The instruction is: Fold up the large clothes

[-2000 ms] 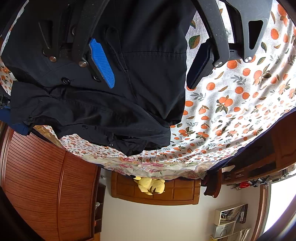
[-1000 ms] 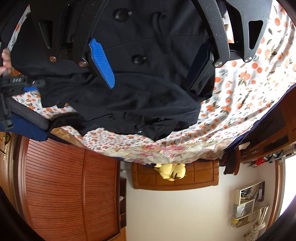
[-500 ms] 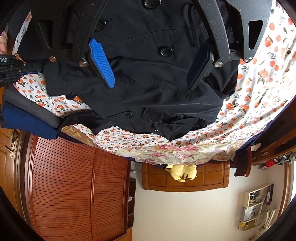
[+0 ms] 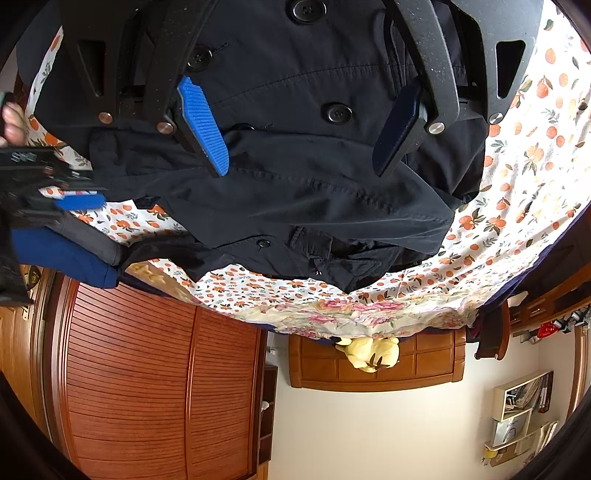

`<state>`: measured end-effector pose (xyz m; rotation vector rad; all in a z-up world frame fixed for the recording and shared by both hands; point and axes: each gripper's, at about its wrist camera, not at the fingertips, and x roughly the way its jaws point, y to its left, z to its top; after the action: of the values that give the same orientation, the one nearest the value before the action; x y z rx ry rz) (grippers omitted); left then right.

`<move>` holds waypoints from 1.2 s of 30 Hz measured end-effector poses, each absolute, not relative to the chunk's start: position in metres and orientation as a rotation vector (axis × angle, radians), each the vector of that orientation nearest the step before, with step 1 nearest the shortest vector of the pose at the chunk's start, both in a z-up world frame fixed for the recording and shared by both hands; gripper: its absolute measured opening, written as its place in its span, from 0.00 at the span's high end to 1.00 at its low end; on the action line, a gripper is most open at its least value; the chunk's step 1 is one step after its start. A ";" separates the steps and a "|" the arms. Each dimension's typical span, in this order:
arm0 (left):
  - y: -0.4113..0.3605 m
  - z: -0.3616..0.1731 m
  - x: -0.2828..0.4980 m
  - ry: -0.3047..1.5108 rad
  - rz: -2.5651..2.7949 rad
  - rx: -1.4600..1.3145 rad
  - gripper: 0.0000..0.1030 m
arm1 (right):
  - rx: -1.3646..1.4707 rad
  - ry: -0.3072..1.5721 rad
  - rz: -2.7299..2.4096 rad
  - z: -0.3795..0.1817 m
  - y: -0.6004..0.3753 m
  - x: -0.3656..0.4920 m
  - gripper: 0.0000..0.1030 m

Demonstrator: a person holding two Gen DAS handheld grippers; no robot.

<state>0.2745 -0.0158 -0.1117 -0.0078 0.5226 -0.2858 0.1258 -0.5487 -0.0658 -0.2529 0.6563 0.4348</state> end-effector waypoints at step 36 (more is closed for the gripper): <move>-0.018 -0.121 0.280 0.550 -0.288 0.009 0.21 | -0.234 0.747 0.192 -0.065 -0.610 0.249 0.47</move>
<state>0.2800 -0.0178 -0.1213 0.0085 0.5499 -0.2882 0.2485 -0.6100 -0.0649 -0.2343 0.7470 0.1921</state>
